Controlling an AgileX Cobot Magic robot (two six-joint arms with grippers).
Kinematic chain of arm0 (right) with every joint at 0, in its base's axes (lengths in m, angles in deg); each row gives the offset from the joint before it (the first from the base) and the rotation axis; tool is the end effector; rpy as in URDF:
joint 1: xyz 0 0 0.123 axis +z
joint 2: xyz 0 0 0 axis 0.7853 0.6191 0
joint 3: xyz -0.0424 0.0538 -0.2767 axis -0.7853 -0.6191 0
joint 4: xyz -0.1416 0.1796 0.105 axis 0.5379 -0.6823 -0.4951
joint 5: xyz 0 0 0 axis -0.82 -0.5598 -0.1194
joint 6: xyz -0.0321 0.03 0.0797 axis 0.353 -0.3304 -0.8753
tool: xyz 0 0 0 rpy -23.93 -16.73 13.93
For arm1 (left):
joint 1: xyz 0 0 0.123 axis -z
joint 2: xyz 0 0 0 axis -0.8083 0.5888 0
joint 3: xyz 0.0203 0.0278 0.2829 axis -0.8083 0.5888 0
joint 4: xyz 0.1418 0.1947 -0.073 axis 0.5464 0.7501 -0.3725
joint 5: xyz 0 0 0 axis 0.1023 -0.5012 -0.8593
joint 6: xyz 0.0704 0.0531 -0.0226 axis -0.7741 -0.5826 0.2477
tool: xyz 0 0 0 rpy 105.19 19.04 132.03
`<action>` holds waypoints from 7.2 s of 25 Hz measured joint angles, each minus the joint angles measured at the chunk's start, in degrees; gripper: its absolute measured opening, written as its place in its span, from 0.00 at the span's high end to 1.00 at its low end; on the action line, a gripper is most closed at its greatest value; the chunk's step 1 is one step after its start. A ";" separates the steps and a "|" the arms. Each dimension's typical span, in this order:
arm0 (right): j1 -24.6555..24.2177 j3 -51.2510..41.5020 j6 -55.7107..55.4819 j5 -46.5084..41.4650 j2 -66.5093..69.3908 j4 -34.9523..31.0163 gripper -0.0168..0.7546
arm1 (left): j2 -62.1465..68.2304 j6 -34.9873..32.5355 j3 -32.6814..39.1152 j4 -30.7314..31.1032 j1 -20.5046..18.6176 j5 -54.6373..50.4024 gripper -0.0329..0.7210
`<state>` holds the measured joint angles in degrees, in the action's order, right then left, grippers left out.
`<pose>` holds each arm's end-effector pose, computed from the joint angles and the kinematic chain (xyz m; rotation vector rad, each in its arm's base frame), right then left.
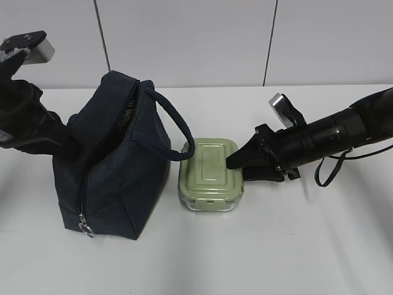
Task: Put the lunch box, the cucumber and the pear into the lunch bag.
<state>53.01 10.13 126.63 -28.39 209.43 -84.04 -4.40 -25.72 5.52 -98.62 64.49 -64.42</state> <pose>0.3902 0.0854 0.1093 -0.1483 2.5433 1.4117 0.2762 -0.0860 0.2533 0.6157 2.5952 -0.5111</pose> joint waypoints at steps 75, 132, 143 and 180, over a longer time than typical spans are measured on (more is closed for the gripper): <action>4.90 7.34 -7.02 3.84 -20.48 6.02 0.55 | 0.00 0.18 0.00 1.33 0.00 0.89 0.96; 25.16 28.33 -27.17 13.71 -13.74 29.97 0.55 | -1.15 0.24 0.00 2.14 0.00 1.11 0.96; 25.28 28.33 -37.96 6.26 -10.56 51.39 0.55 | -1.43 0.24 0.00 1.61 0.00 1.42 0.96; 28.56 34.75 -35.12 4.64 -7.41 41.86 0.22 | -1.43 0.24 0.00 1.78 0.00 1.57 0.96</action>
<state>81.58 44.88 91.51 -23.74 202.01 -42.18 -5.82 -25.48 5.52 -96.85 64.49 -62.85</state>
